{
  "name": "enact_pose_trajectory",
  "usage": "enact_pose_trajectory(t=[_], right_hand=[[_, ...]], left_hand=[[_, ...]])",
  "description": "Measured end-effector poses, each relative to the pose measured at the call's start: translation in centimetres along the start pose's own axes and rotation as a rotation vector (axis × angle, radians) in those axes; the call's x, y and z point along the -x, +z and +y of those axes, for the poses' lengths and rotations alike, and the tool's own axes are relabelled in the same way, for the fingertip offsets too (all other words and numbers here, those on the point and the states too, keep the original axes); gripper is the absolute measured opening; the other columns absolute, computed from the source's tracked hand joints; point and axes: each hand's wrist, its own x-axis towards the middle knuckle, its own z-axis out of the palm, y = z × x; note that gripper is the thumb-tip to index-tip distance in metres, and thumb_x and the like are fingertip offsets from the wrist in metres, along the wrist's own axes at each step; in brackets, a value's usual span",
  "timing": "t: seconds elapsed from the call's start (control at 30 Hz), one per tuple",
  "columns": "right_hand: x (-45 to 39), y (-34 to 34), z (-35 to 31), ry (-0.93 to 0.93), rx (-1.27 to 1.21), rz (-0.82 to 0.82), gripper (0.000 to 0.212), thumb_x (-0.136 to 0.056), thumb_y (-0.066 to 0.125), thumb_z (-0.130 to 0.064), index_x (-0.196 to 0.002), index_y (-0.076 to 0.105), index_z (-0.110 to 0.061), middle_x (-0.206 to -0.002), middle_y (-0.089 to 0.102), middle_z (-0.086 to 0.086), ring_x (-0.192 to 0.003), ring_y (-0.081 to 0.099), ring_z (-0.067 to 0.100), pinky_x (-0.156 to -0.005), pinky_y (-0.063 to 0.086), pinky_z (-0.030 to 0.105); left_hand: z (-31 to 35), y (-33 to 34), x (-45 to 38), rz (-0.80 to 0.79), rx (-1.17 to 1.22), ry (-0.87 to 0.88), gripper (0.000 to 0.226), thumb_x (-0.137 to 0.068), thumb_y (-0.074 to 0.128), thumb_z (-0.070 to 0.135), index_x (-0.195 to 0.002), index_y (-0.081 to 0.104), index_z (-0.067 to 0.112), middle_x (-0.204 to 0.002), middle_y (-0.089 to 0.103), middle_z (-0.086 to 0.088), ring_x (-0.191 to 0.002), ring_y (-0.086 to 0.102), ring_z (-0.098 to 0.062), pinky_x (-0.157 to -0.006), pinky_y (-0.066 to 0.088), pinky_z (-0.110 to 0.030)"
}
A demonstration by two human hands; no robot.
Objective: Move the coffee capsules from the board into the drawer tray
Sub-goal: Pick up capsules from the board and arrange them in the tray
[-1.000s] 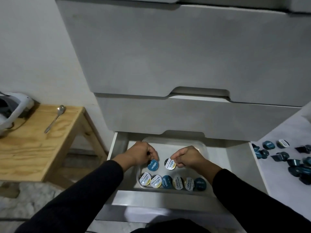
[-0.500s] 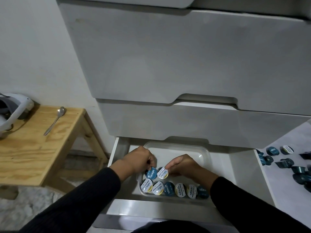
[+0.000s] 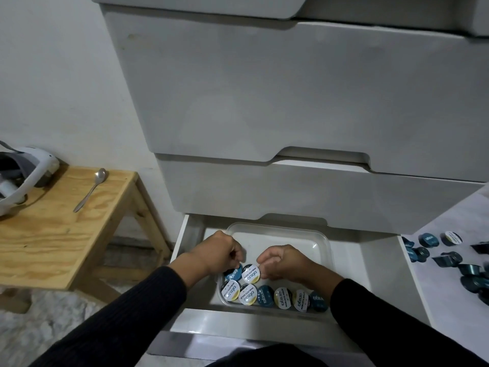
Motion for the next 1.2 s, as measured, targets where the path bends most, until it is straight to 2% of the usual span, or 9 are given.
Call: enact_pose_trajectory(t=[0.2, 0.5, 0.57, 0.63, 0.67, 0.8, 0.97, 1.1, 1.2], right_hand=[[1.0, 1.1, -1.3, -0.098, 0.33, 0.146, 0.033, -0.086, 0.058, -0.025, -0.119, 0.057, -0.016, -0.115, 0.064, 0.007, -0.102, 0.06, 0.017, -0.088, 0.046, 0.026], [3.7, 4.2, -0.8, -0.327, 0.775, 0.432, 0.047, -0.094, 0.041, -0.035, -0.135, 0.042, -0.013, -0.141, 0.043, 0.004, -0.133, 0.034, 0.016, -0.108, 0.024, 0.022], [5.0, 4.4, -1.1, -0.387, 0.847, 0.575, 0.041, -0.09, 0.041, -0.033, -0.12, 0.057, -0.01, -0.124, 0.059, 0.007, -0.123, 0.05, 0.017, -0.104, 0.033, 0.019], [5.9, 4.2, -0.9, -0.45, 0.862, 0.697, 0.04, -0.079, 0.044, -0.037, -0.095, 0.07, -0.012, -0.093, 0.072, 0.003, -0.095, 0.068, 0.016, -0.084, 0.051, 0.02], [6.2, 4.0, -0.9, -0.452, 0.874, 0.727, 0.04, -0.076, 0.045, -0.039, -0.091, 0.071, -0.013, -0.089, 0.073, 0.003, -0.091, 0.07, 0.017, -0.079, 0.054, 0.023], [7.9, 3.1, -0.2, -0.436, 0.848, 0.786, 0.05, -0.08, 0.036, -0.038, -0.105, 0.067, -0.009, -0.105, 0.071, 0.008, -0.103, 0.066, 0.023, -0.081, 0.054, 0.036], [9.9, 1.0, 2.3, -0.489, 0.834, 0.85, 0.047, -0.089, 0.037, -0.034, -0.114, 0.062, -0.003, -0.114, 0.067, 0.015, -0.109, 0.062, 0.027, -0.092, 0.049, 0.037], [12.3, -3.1, 5.2, -0.495, 0.965, 0.817, 0.042, -0.098, 0.038, -0.028, -0.107, 0.064, 0.004, -0.111, 0.068, 0.021, -0.106, 0.064, 0.033, -0.084, 0.057, 0.04], [14.4, -7.4, 7.7, -0.489, 1.021, 0.922, 0.037, -0.097, 0.044, -0.025, -0.098, 0.067, 0.004, -0.106, 0.069, 0.02, -0.099, 0.066, 0.034, -0.08, 0.058, 0.039]], left_hand=[[1.1, 0.1, 1.9, 0.114, -0.054, -0.086, 0.028, -0.09, 0.05, 0.026, -0.116, 0.06, 0.021, -0.115, 0.066, -0.005, -0.105, 0.059, -0.022, -0.094, 0.048, -0.034], [5.2, 2.1, 5.5, 0.487, -0.061, -0.206, 0.043, -0.097, 0.036, 0.033, -0.136, 0.038, 0.015, -0.134, 0.046, -0.004, -0.125, 0.041, -0.017, -0.099, 0.036, -0.025], [5.9, 2.6, 6.0, 0.537, -0.078, -0.224, 0.046, -0.097, 0.034, 0.034, -0.139, 0.032, 0.016, -0.137, 0.042, -0.003, -0.128, 0.037, -0.017, -0.102, 0.033, -0.023], [6.8, 2.9, 6.5, 0.573, -0.069, -0.23, 0.048, -0.097, 0.033, 0.033, -0.142, 0.027, 0.016, -0.14, 0.039, -0.003, -0.13, 0.034, -0.017, -0.105, 0.03, -0.023], [7.2, 3.1, 6.8, 0.588, -0.05, -0.229, 0.049, -0.098, 0.032, 0.033, -0.143, 0.025, 0.016, -0.142, 0.036, -0.002, -0.132, 0.032, -0.016, -0.107, 0.029, -0.023], [9.5, 4.1, 7.5, 0.632, 0.01, -0.198, 0.05, -0.098, 0.031, 0.034, -0.145, 0.02, 0.019, -0.148, 0.029, 0.001, -0.137, 0.025, -0.012, -0.11, 0.026, -0.02], [13.1, 4.6, 7.1, 0.593, 0.02, -0.162, 0.06, -0.097, 0.04, 0.033, -0.147, 0.01, 0.019, -0.153, 0.019, 0.001, -0.142, 0.018, -0.013, -0.114, 0.021, -0.023], [17.9, 5.4, 5.5, 0.548, 0.027, -0.107, 0.078, -0.089, 0.057, 0.035, -0.147, 0.007, 0.021, -0.154, 0.015, 0.002, -0.142, 0.015, -0.013, -0.114, 0.02, -0.024], [22.6, 6.5, 3.4, 0.584, 0.078, -0.039, 0.064, -0.093, 0.047, 0.036, -0.146, 0.013, 0.022, -0.153, 0.021, 0.002, -0.141, 0.02, -0.012, -0.113, 0.021, -0.022]])
